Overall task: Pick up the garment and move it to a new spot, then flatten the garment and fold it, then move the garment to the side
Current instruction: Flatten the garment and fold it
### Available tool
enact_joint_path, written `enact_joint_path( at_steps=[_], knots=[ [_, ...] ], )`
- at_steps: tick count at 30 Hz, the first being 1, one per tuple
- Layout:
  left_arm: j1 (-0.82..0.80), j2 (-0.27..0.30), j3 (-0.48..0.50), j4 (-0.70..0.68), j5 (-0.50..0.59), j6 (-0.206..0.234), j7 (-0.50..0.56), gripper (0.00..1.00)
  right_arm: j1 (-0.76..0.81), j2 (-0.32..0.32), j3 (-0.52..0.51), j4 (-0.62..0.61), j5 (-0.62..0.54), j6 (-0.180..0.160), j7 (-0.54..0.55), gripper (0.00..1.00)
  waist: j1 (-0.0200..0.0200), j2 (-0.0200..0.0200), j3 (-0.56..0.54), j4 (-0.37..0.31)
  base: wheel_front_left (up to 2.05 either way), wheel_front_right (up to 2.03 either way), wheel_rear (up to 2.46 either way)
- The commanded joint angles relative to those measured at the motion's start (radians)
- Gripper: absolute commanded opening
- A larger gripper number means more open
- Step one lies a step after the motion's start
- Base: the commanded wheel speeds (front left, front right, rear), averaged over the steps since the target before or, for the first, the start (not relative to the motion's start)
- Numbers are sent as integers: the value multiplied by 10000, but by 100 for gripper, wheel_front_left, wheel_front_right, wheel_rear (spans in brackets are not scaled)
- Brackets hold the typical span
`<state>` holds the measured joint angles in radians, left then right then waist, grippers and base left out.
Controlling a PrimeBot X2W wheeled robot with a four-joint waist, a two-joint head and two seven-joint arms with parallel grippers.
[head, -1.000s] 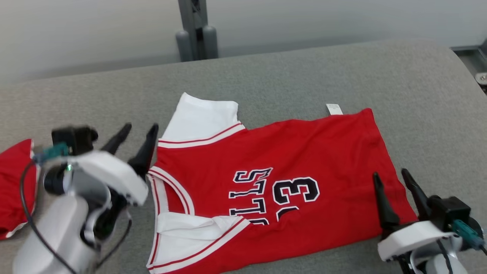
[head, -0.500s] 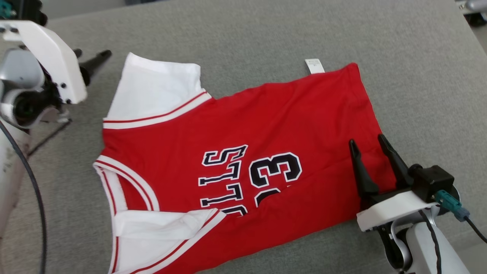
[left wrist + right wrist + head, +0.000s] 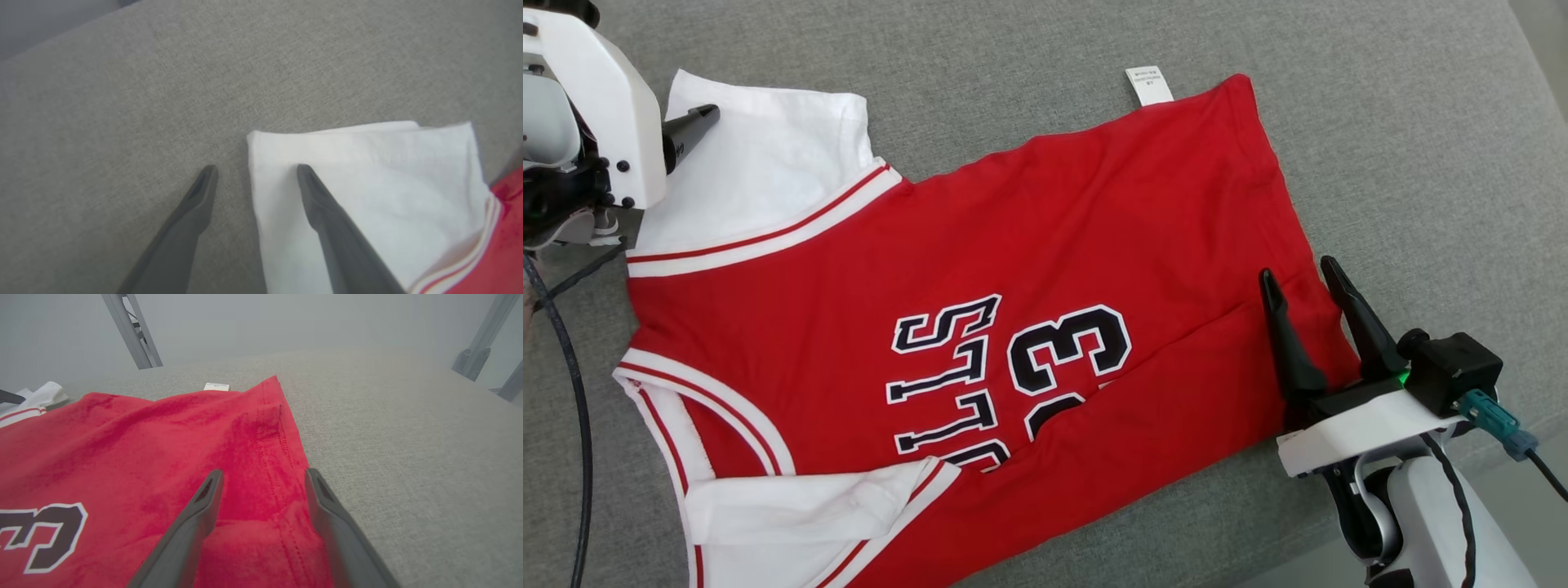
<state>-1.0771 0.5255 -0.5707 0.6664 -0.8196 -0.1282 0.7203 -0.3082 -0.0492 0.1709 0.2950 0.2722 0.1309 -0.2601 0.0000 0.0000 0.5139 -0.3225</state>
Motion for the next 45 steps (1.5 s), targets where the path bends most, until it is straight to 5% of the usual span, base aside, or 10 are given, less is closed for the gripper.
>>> enact_joint_path(
  at_steps=[1,9,11,17,18,27,36,45],
  knots=[
    [-227,118,-109,-32,-54,-30,-11,100,-99,-34,16,-68,42,-3,-70,100,0,0,59,-61,0,0,0],
    [-365,361,-709,-78,-134,-27,-259,100,-200,-34,124,-103,90,-3,-71,100,0,0,141,-235,0,0,0],
    [-462,395,-785,-128,-103,-26,-431,91,-211,-33,116,-74,73,-3,-71,100,0,0,155,-256,0,0,0],
    [-581,421,-1081,49,-190,-27,-319,29,-295,-35,100,-25,53,-3,-71,100,0,0,187,-309,0,0,0],
    [-573,437,-1126,52,-218,-27,-299,0,-328,-33,95,-27,52,-3,-71,100,0,0,198,-315,0,0,0],
    [-669,531,-1507,-261,-459,-28,-423,0,-1773,-36,267,1060,34,-3,658,100,0,0,108,-270,0,0,0],
    [-797,757,-1832,-699,-760,-27,-547,0,-4804,-42,-107,2473,-394,-3,4931,100,0,0,133,-3,0,0,0],
    [-1002,814,-2106,-1028,-892,-27,-629,0,-6378,-42,-392,3546,-1362,-3,7131,100,0,0,291,370,0,0,0]
  ],
)
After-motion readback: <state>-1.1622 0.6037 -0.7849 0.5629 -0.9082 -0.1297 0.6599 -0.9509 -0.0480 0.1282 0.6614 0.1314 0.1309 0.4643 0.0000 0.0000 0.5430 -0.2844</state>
